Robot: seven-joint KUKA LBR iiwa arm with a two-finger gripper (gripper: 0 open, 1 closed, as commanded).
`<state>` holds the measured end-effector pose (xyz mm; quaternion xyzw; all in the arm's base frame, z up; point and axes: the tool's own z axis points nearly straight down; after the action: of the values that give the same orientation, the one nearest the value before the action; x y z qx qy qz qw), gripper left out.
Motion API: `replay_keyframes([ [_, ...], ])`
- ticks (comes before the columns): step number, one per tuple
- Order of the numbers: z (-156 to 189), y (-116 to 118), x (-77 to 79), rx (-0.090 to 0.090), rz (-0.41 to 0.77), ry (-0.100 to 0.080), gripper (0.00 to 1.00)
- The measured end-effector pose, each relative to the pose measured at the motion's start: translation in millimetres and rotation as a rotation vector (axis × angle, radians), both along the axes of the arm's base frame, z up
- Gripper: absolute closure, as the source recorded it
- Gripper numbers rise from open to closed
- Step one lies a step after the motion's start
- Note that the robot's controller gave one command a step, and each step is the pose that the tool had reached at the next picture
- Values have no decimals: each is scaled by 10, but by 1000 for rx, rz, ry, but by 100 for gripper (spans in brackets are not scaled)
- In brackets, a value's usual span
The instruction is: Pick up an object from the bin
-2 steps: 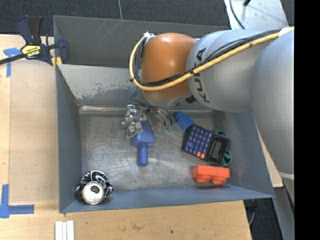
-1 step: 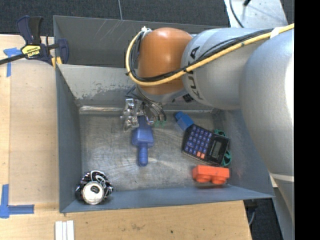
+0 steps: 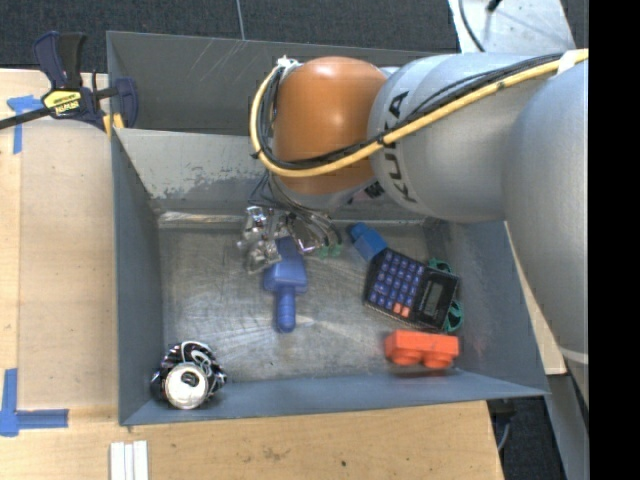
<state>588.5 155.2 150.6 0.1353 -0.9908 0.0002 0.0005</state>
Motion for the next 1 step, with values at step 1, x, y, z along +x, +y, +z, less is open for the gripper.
replay_keyframes([
  [1, -357, -270, -28, 0, -72, -1, 0],
])
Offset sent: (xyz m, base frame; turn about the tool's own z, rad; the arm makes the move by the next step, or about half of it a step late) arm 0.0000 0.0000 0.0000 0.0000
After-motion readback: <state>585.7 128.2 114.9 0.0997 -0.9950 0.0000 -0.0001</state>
